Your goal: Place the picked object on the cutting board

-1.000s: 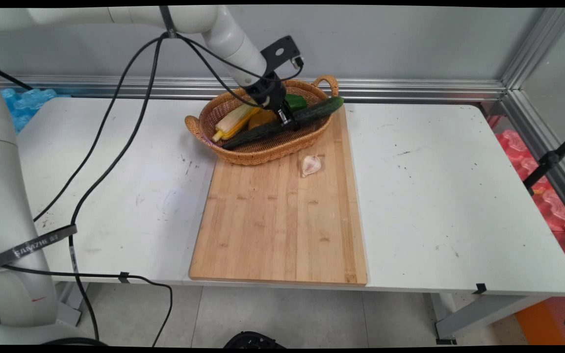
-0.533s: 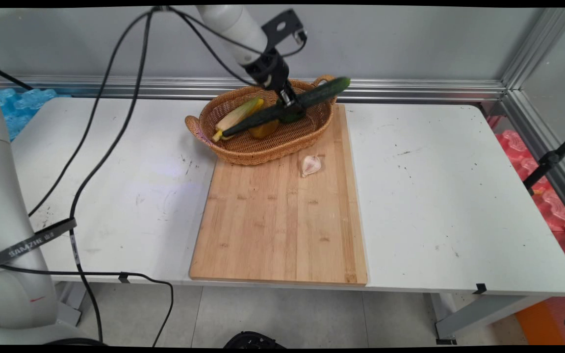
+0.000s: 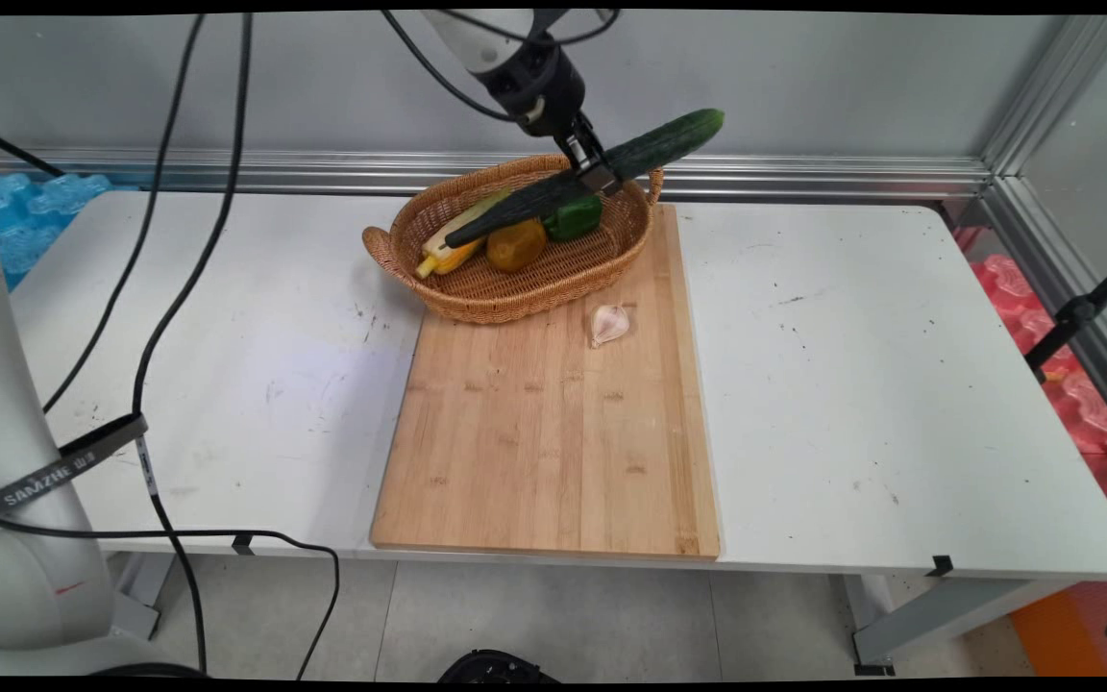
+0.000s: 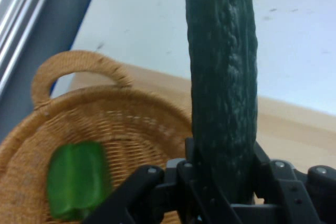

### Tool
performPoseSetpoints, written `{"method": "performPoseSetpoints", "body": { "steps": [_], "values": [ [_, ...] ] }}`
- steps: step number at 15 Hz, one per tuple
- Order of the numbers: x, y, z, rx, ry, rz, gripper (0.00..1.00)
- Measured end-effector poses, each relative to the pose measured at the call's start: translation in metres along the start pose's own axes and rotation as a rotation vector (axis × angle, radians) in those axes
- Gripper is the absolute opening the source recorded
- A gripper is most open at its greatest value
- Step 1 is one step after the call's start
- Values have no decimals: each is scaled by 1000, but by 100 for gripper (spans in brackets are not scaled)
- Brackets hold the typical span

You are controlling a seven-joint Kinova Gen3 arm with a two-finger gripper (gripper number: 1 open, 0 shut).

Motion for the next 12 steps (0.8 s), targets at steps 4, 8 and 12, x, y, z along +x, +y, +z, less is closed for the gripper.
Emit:
{"method": "performPoseSetpoints", "body": {
  "steps": [4,8,12],
  "values": [
    [2,30,-24,-40,-23,5,0],
    [-10,61,-36,-64,-65,9,0],
    [-30,90,-38,-70,-124,7,0]
  ]
}}
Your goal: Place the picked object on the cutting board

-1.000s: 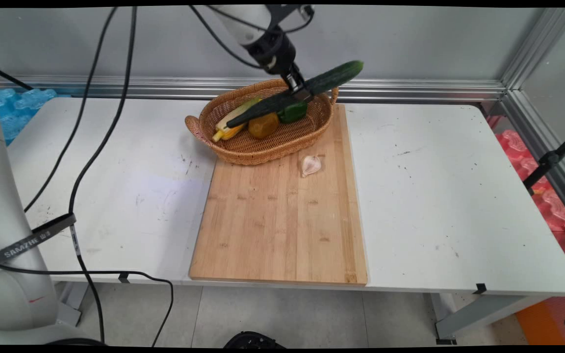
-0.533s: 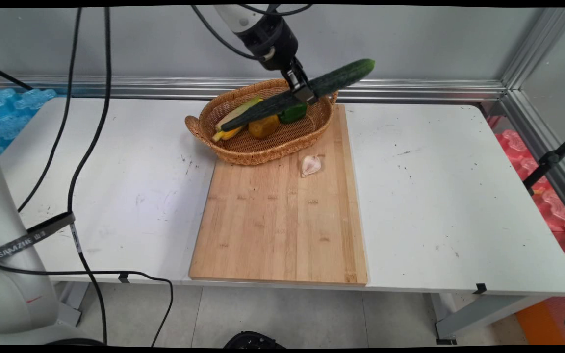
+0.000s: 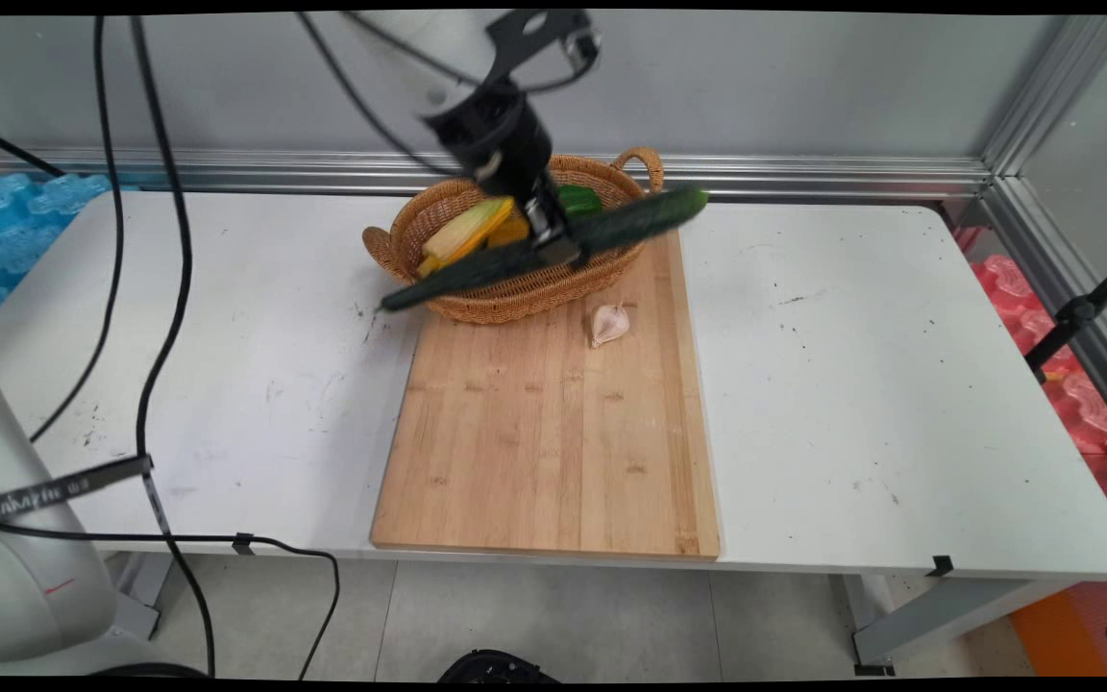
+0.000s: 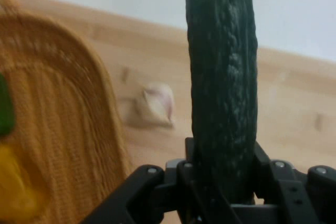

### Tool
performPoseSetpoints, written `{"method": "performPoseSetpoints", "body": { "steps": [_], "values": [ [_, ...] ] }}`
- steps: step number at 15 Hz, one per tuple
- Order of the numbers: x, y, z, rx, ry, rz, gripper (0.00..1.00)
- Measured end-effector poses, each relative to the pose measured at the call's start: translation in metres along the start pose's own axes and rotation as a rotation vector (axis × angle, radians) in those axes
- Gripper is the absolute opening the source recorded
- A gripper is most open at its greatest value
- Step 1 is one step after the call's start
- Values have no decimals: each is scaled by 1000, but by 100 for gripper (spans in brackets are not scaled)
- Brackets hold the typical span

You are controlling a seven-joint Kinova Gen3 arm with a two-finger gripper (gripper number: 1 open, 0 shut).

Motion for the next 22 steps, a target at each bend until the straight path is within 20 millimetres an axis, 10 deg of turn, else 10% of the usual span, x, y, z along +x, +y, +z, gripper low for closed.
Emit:
{"method": "performPoseSetpoints", "body": {
  "steps": [8,21,22],
  "values": [
    [-43,43,54,35,-113,0,0],
    [-59,45,148,55,-167,13,0],
    [-59,44,150,54,-166,15,100]
  ]
}}
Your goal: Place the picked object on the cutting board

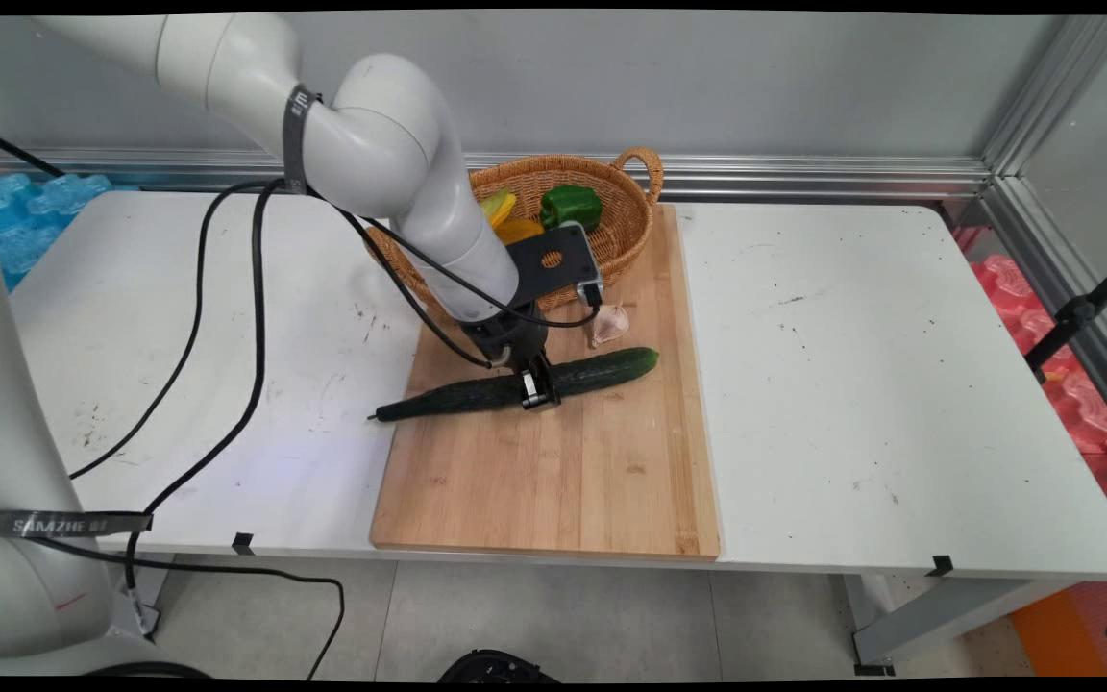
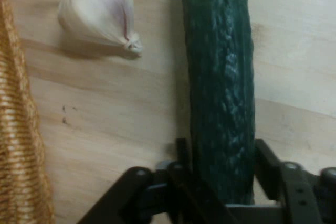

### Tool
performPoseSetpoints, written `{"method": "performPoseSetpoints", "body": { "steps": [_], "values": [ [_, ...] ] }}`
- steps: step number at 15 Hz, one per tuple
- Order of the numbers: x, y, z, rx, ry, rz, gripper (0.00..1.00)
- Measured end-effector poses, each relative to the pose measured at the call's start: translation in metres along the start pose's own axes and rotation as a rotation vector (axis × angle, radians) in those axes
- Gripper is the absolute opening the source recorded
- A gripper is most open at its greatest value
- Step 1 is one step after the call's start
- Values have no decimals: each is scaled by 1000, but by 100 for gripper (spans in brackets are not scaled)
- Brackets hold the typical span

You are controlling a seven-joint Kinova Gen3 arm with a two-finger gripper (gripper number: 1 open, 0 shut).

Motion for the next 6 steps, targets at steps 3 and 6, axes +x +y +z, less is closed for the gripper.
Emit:
{"method": "performPoseSetpoints", "body": {
  "steps": [3,6],
  "values": [
    [1,-1,-4,-5,10,10,100],
    [2,-2,-20,-13,29,16,100]
  ]
}}
